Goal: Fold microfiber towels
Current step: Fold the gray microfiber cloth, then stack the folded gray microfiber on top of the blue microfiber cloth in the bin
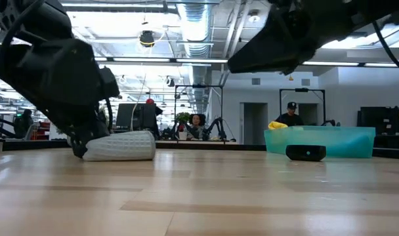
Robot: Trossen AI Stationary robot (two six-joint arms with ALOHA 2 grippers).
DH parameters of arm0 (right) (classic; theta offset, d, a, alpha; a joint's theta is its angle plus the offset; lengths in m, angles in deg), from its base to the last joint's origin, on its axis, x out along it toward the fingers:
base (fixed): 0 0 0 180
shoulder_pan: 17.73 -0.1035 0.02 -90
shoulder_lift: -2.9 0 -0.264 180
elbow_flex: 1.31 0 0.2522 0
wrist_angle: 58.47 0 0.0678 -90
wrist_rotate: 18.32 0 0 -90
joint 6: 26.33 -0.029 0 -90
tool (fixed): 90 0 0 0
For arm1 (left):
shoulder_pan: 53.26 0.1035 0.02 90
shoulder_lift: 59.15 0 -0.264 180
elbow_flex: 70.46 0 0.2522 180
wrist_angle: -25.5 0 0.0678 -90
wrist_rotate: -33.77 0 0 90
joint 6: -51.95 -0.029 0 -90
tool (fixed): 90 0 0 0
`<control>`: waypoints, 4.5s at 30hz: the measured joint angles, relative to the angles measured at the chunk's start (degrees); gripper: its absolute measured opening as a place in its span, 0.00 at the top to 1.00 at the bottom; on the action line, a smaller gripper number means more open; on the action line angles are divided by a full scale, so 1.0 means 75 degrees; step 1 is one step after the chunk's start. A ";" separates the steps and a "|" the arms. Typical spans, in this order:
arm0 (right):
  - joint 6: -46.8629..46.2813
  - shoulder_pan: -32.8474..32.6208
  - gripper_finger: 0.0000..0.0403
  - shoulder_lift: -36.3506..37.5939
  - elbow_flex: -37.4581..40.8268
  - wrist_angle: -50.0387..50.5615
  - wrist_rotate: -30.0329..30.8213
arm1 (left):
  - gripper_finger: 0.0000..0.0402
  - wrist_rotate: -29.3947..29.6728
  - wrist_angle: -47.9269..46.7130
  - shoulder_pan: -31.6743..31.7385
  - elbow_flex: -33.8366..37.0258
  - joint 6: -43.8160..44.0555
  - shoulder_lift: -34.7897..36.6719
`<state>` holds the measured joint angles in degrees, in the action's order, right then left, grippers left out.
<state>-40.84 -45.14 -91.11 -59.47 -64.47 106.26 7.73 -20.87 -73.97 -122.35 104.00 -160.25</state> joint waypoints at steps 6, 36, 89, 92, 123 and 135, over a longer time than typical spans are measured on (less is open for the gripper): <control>0.0006 0.0582 0.74 -0.0001 0.0000 -0.0373 -0.1140 | 0.92 -0.0247 0.1355 0.0118 -0.0015 -0.1504 0.0016; 0.1570 0.2932 0.52 -0.0003 0.0000 -0.1324 -0.2899 | 0.42 -0.0725 0.0626 -0.0261 -0.2056 -0.4000 0.0364; 0.2144 0.4184 0.71 -0.2780 -0.4848 0.4226 -0.4416 | 0.76 -0.2839 0.1658 -0.1098 -0.2079 -0.4133 0.0443; 0.1648 0.3873 0.71 -0.2268 -0.4279 0.4621 -0.4399 | 0.76 -0.2541 0.0667 -0.1135 -0.2436 -0.3221 0.0916; -0.1663 0.1235 0.54 -0.0243 -0.1612 0.2977 -0.3585 | 0.39 -0.3499 0.2450 0.1242 0.0988 -0.0747 0.3343; -0.1657 0.1221 0.56 -0.0243 -0.1614 0.2975 -0.3367 | 0.39 -0.3725 0.5017 0.1659 0.2437 -0.1304 0.3343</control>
<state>-53.27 -35.99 -92.93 -71.58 -42.16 81.00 -20.21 16.76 -61.53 -104.07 94.22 -135.18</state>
